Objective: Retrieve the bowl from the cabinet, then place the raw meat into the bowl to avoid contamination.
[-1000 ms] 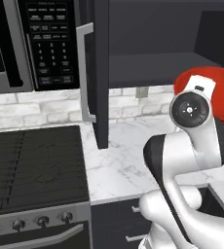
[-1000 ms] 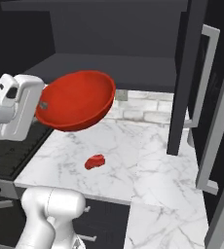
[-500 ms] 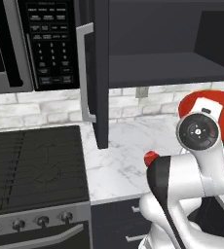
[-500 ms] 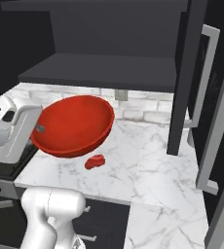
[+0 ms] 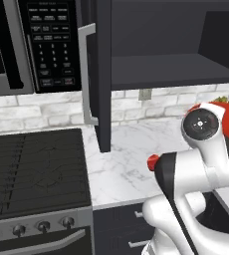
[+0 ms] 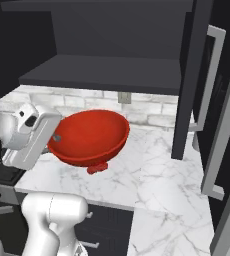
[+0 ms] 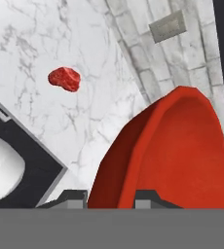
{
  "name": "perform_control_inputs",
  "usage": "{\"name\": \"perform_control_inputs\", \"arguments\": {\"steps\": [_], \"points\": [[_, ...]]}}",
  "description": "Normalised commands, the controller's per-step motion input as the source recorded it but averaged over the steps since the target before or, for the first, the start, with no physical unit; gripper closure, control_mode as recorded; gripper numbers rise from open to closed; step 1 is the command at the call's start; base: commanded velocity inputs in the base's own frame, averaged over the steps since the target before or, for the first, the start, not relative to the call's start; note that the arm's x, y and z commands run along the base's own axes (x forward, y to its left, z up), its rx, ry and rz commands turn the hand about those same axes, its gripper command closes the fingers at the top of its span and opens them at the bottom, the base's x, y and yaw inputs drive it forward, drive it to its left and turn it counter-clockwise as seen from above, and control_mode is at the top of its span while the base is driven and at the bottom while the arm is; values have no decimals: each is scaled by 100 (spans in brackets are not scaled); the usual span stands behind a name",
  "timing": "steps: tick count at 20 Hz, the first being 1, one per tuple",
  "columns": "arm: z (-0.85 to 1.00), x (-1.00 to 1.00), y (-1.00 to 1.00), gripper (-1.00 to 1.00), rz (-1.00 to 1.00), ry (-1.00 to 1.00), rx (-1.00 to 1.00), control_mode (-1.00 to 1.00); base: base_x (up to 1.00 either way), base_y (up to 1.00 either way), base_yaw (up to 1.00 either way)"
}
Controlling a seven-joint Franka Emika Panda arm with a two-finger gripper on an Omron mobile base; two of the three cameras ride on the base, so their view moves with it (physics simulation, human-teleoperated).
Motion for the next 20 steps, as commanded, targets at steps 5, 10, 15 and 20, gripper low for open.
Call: {"name": "perform_control_inputs", "arguments": {"steps": [5,10,15,20], "points": [[-44,36,-31,100,1,-1,0,-100,0,0,0],[-62,32,-20,100,3,-1,-1,-100,0,0,0],[-61,33,-17,100,3,-3,-3,-100,0,0,0],[-57,43,-41,100,2,0,0,-100,0,0,0]]}}
